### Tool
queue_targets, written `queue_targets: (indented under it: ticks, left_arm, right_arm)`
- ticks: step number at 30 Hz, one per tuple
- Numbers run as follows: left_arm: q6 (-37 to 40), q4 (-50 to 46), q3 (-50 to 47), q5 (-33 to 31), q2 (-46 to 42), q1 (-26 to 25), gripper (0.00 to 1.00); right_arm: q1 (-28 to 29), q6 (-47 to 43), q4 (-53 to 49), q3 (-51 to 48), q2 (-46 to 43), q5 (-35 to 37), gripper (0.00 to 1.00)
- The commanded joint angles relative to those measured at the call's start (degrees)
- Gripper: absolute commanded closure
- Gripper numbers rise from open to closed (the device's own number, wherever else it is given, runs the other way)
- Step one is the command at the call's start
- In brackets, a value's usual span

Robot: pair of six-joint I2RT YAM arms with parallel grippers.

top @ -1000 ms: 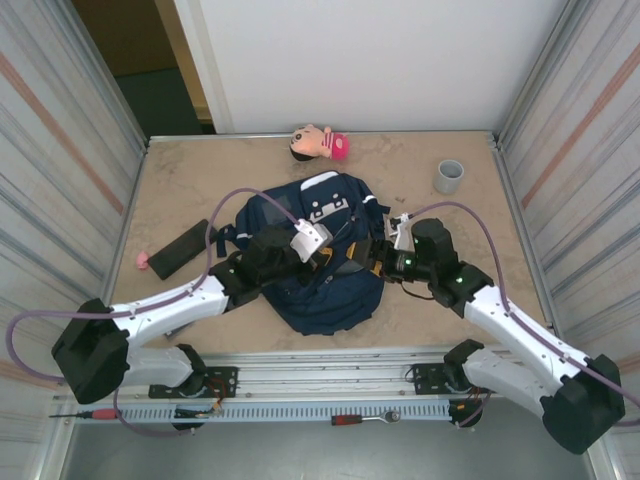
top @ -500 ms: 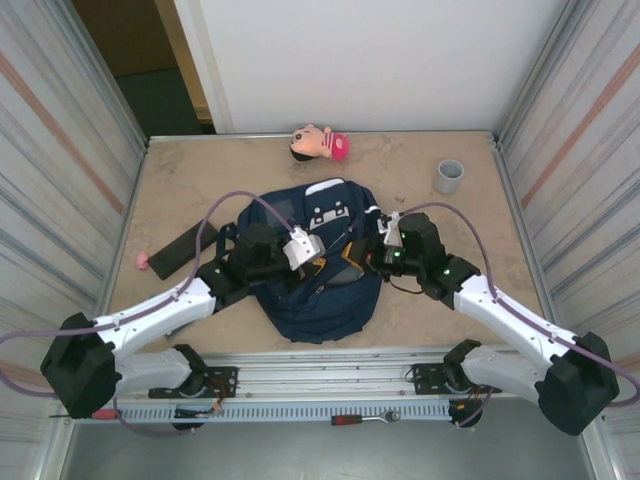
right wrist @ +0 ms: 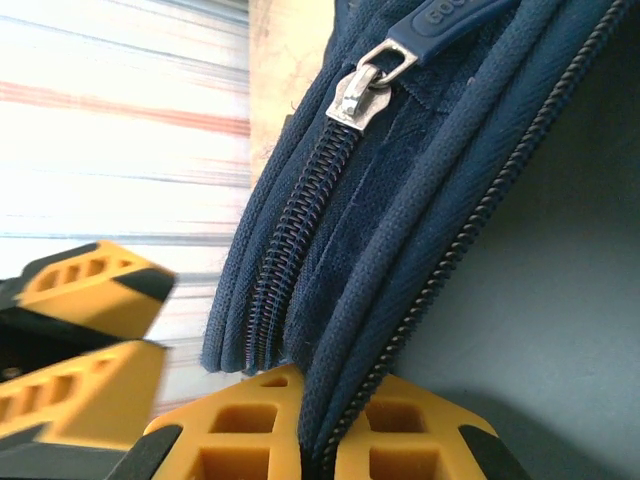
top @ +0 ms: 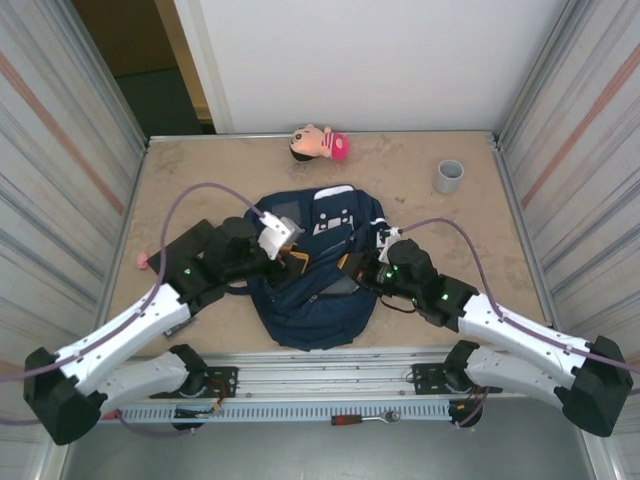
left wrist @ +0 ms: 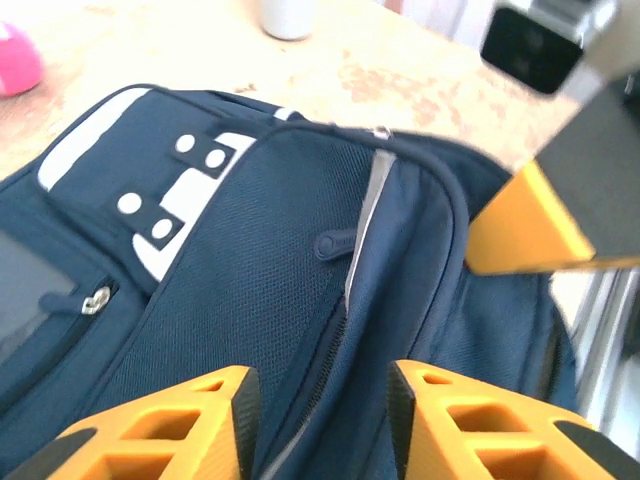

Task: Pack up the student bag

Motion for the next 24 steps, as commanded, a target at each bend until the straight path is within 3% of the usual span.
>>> queue_targets:
  ticks: [1,4,6,12,24]
  left_arm:
    - [-19.66,-8.52,0.44,-3.35,-4.56,0.52,0.59]
    - [-31.29,-9.15,-2.52,0.86,-7.17,0.28,0.54]
    - [-34.4,-8.95,-4.38,2.87,-7.98,-1.34,0.51]
    - [-38.59,-7.17,-8.93,3.23,-7.0,-7.3,0.46]
    - [-41.84,-4.59,-13.46,3.55,-4.47,-8.36,0.47]
  right_arm:
    - [0.32,-2.89,5.86,3.08,1.54,3.4,1.0]
    - [0.41,-3.52,7.26,3.95,4.19,1.41,1.0]
    - [0.45,-4.44,6.85,5.01,5.31,0.34,1.0]
    - [0.38,-5.04,6.48,6.56,6.56,-1.13,1.0]
    - [0.17,-7.45,6.37,8.1,8.09,-2.88,1.0]
